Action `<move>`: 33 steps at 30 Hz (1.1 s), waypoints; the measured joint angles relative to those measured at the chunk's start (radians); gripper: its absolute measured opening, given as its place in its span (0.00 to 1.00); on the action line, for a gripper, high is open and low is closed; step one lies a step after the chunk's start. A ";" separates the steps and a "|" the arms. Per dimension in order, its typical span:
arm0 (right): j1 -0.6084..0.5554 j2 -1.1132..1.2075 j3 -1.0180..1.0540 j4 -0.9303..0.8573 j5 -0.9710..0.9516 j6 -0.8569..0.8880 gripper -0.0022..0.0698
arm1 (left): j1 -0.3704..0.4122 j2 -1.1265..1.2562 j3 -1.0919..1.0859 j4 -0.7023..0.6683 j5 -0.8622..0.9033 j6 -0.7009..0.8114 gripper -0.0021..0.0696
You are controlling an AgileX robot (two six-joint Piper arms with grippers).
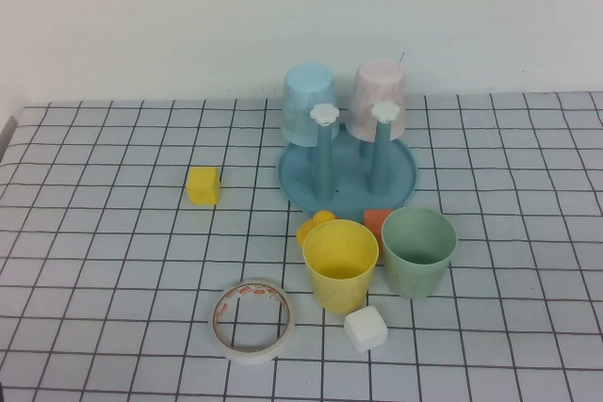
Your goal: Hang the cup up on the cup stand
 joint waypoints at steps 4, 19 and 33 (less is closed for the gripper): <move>0.000 0.000 0.047 0.000 -0.022 -0.018 0.03 | 0.000 0.000 0.000 0.000 0.000 0.000 0.03; -0.019 -0.112 0.148 -0.847 -0.242 0.814 0.03 | 0.000 0.000 0.000 0.000 0.008 0.000 0.03; -0.493 -0.327 0.208 -1.708 0.285 1.721 0.03 | 0.000 0.000 0.000 0.000 0.008 -0.001 0.03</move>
